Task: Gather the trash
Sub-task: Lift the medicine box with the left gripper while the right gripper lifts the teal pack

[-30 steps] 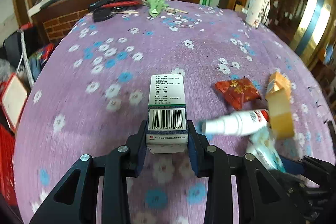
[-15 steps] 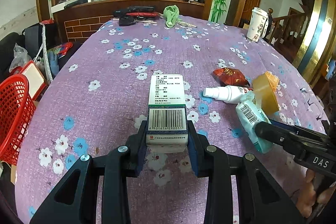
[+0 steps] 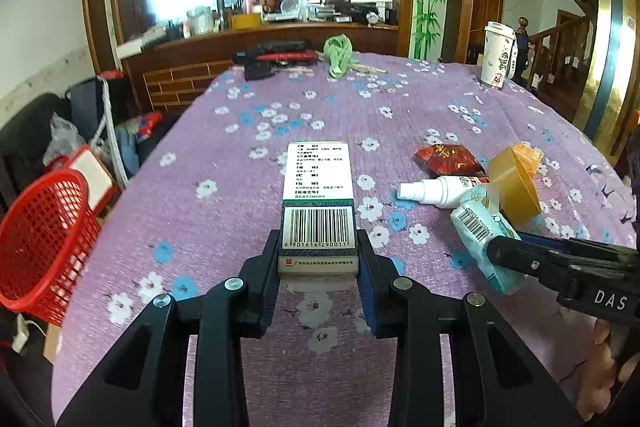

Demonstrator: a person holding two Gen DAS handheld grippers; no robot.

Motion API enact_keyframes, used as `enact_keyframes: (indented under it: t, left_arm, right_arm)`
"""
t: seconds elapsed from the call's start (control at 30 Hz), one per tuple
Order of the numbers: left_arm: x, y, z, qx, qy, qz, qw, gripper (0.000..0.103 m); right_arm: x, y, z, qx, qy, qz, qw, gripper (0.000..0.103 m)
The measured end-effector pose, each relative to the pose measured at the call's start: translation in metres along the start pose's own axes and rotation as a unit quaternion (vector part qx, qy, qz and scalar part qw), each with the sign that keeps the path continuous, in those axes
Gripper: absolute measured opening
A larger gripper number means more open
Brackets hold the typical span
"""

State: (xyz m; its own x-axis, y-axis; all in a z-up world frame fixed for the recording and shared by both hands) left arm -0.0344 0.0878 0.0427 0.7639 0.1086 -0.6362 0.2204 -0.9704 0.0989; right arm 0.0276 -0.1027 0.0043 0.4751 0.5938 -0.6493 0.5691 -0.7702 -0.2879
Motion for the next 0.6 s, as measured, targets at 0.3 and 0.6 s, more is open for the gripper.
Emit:
enact_keyframes:
  t: [0.3, 0.6]
  left_arm:
    - [-0.014, 0.002, -0.003, 0.013, 0.027, -0.009, 0.9995, 0.033]
    - [-0.035, 0.000, -0.003, 0.020, 0.050, -0.014, 0.9985, 0.033]
  right_arm:
    - [-0.001, 0.001, -0.001, 0.005, 0.002, 0.008, 1.000, 0.040]
    - [-0.017, -0.012, -0.003, -0.006, 0.015, 0.022, 1.000, 0.040]
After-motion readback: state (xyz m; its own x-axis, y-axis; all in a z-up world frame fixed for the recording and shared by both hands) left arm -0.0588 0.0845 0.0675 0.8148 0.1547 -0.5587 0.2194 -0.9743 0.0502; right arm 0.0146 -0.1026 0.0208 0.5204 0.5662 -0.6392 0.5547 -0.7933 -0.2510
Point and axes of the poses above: each gripper's, at about its wrist camera, not at the fingertips, and x roughly the way its jaws point, y to its right, z to its underside, the point moved 2 cm from there along x, roughly the way its jaws point, and after that the axes turned 10 degrees about -x, right-handed, at the moved point
